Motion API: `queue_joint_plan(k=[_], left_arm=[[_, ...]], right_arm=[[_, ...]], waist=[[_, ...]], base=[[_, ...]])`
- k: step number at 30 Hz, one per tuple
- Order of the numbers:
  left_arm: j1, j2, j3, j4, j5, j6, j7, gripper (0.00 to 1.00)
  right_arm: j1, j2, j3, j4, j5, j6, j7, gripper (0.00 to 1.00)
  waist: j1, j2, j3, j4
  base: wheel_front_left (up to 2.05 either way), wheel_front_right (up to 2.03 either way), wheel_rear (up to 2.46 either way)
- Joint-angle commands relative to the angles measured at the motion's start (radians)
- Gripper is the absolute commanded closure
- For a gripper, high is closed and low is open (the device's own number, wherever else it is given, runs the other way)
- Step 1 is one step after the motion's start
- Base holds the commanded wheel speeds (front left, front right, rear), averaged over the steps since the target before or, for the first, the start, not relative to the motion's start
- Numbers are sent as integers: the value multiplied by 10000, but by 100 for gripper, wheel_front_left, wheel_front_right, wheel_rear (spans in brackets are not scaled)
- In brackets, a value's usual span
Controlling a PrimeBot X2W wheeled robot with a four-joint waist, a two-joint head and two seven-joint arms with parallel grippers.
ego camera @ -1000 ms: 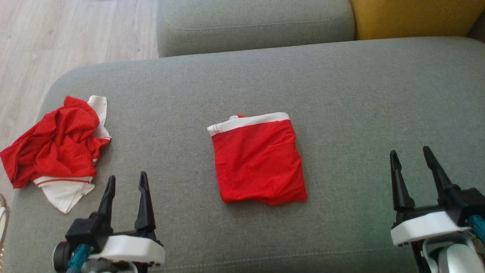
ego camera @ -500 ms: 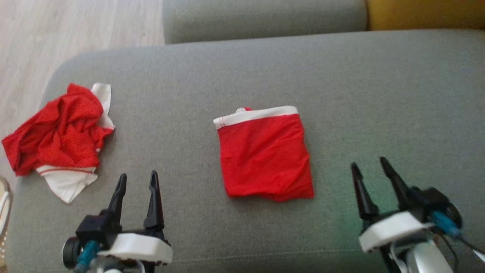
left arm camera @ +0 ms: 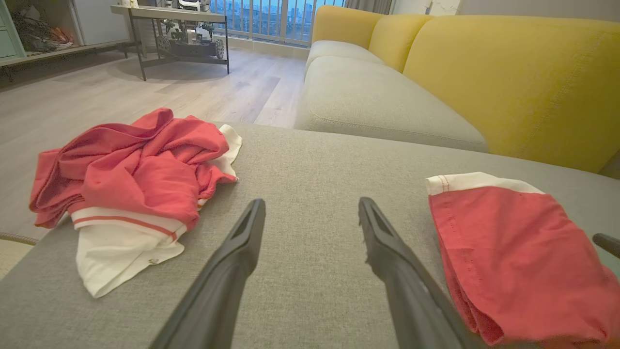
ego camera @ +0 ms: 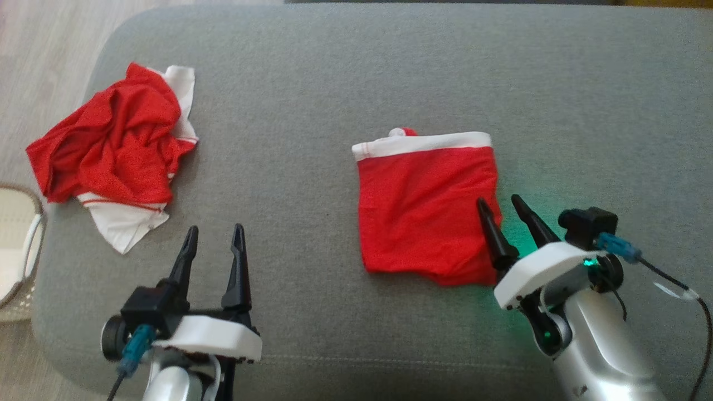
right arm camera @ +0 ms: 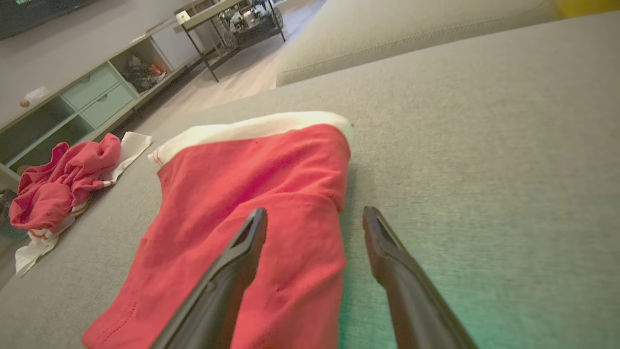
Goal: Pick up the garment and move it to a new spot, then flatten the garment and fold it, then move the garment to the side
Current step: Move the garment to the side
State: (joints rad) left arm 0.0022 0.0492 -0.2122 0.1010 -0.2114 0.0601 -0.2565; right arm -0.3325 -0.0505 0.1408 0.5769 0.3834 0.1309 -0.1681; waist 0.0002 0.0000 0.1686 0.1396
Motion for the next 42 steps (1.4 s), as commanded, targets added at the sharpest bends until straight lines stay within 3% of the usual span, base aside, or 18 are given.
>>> queue_joint_plan(k=[1,6,7,8,17,24,33,42], left_arm=[[-522,10,278,-273,15,-67,-53,0],[-700,10,181,-214,14,-92,-53,0],[-717,10,166,-213,21,-92,-53,0],[-730,10,153,-213,29,-93,-53,0],[-821,10,143,-299,89,-127,-53,0],[-981,10,13,-440,251,-321,-53,0],[-1925,23,-266,-622,851,-1113,-53,0],[-3707,644,-830,-697,1585,-1724,-53,0]], right_arm=[[-514,2,368,0,128,-2,4,0],[-974,-91,599,822,-112,-2,-97,3],[-1043,-88,623,986,-127,-2,-118,45],[-1120,-89,674,1133,-196,-2,-154,100],[-1691,-268,1021,1989,-1084,-2,-554,100],[-2348,-670,1364,2357,-1725,-2,-600,100],[-3680,-1942,1765,1957,-2455,-2,-205,100],[-4662,-3200,1393,1368,-2246,-2,-33,100]], waist=[[-2,0,196,216],[-2,0,334,397],[-2,0,342,415],[-2,0,350,428],[-2,0,405,273],[-2,0,628,-260],[-2,0,1808,-1807],[-2,0,3194,-3496]], base=[[0,0,0],[0,0,0],[0,0,0],[0,0,0],[0,0,0],[0,0,0],[0,0,0],[0,0,0]])
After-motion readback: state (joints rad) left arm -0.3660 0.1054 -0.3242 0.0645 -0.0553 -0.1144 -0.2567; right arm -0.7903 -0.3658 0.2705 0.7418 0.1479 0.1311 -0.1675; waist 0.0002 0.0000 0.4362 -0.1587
